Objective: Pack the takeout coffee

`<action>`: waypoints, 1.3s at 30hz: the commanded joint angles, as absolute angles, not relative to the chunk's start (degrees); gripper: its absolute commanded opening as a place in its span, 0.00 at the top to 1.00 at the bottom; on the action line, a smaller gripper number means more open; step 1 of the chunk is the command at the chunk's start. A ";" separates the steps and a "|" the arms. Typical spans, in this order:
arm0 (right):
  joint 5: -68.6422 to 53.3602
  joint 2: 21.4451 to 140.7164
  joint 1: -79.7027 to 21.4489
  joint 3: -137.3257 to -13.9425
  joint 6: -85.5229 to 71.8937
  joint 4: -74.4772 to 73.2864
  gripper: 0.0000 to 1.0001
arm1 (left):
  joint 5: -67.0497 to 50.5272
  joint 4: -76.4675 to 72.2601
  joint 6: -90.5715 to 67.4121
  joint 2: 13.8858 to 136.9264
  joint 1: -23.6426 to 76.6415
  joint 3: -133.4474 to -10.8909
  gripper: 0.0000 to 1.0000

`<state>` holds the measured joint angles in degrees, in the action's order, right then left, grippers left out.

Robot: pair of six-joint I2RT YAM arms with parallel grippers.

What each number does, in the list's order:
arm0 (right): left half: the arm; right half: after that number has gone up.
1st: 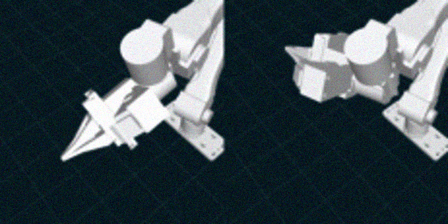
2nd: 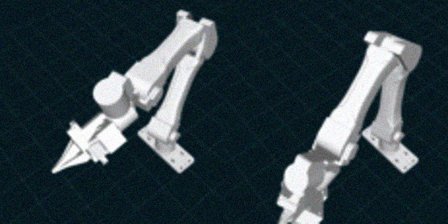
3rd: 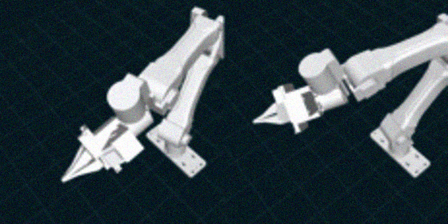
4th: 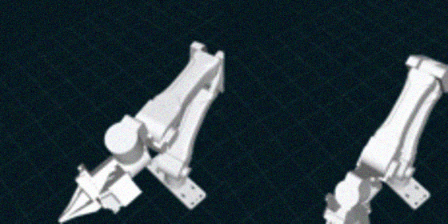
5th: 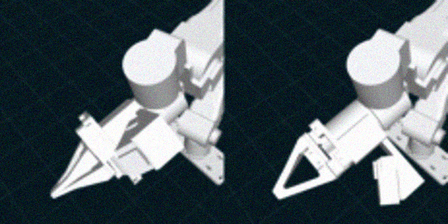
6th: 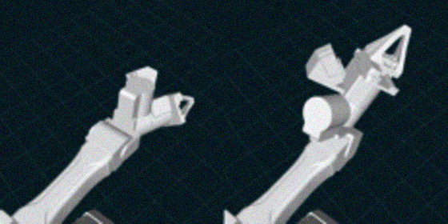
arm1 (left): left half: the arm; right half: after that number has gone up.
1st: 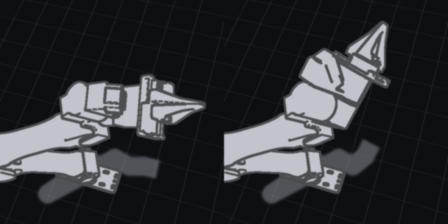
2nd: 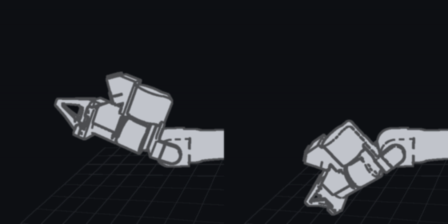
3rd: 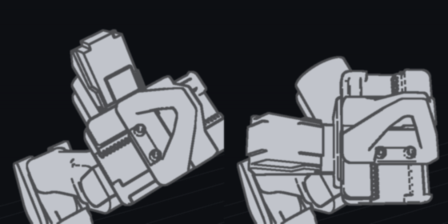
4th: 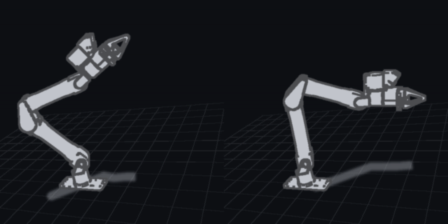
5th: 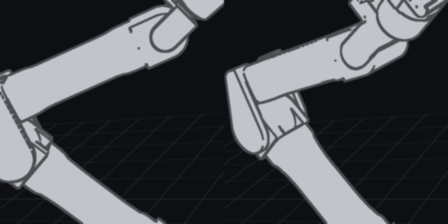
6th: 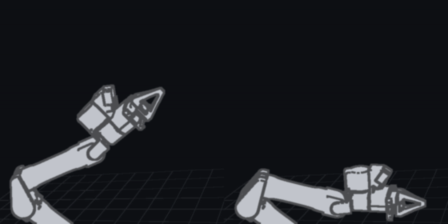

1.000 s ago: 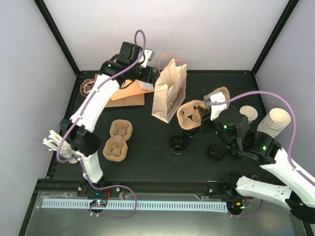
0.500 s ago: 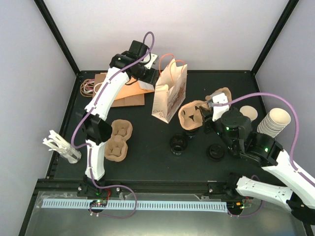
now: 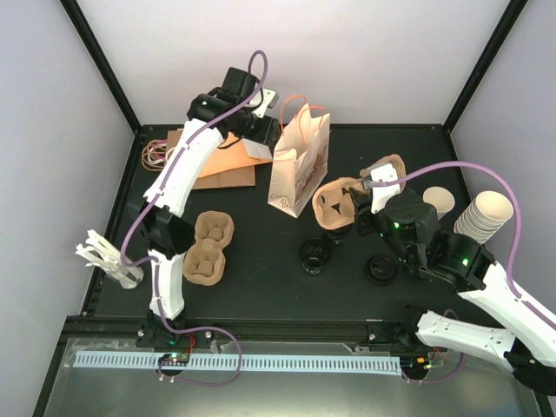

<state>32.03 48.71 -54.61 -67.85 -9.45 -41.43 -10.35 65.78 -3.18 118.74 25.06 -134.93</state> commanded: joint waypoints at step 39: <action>31.94 46.05 -54.48 -65.95 -10.72 -40.01 0.60 | -4.65 72.15 -6.51 115.06 28.80 -139.28 0.98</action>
